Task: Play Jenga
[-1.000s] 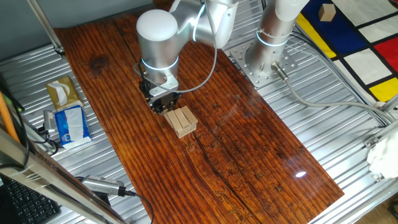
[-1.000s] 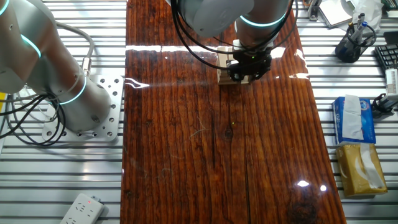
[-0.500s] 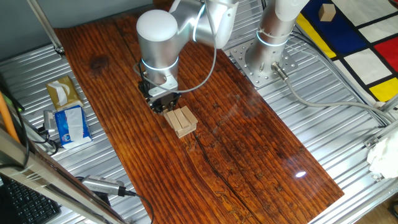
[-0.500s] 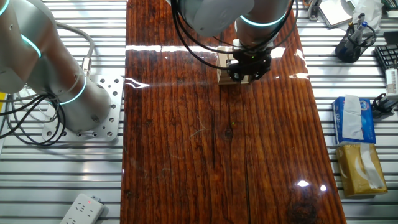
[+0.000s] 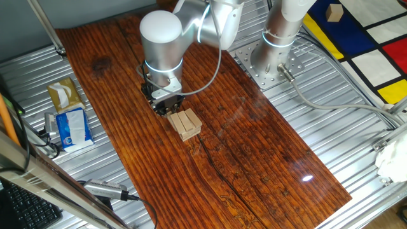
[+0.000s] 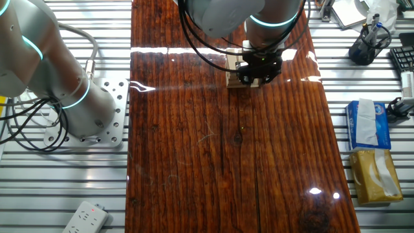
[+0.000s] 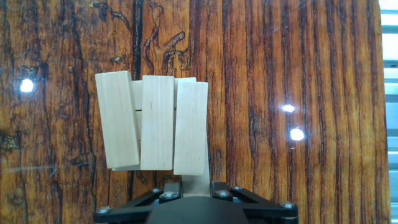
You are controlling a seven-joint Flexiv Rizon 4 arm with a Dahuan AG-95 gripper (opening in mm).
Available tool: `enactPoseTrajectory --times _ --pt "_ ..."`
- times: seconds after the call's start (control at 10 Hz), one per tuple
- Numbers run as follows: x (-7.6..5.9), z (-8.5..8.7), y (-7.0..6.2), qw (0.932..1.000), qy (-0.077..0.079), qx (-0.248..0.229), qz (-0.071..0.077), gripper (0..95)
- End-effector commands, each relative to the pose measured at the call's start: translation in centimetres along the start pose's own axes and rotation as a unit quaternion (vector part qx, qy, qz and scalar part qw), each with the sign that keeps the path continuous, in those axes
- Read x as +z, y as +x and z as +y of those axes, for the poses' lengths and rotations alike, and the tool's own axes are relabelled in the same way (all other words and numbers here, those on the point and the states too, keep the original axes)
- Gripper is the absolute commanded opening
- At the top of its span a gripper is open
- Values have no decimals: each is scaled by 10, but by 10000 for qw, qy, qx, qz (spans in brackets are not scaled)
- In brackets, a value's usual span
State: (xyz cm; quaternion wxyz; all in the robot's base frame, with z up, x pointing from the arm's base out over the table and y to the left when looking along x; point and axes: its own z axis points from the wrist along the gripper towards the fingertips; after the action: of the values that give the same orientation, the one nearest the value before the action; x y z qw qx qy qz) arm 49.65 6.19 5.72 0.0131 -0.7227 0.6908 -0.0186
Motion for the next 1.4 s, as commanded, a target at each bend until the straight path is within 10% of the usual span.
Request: enactPoseTrajectory --times 0.1,1.4 --pt "0 0 0 10000 -5 -11 -23 0" --pt "0 0 0 9996 24 -279 18 0"
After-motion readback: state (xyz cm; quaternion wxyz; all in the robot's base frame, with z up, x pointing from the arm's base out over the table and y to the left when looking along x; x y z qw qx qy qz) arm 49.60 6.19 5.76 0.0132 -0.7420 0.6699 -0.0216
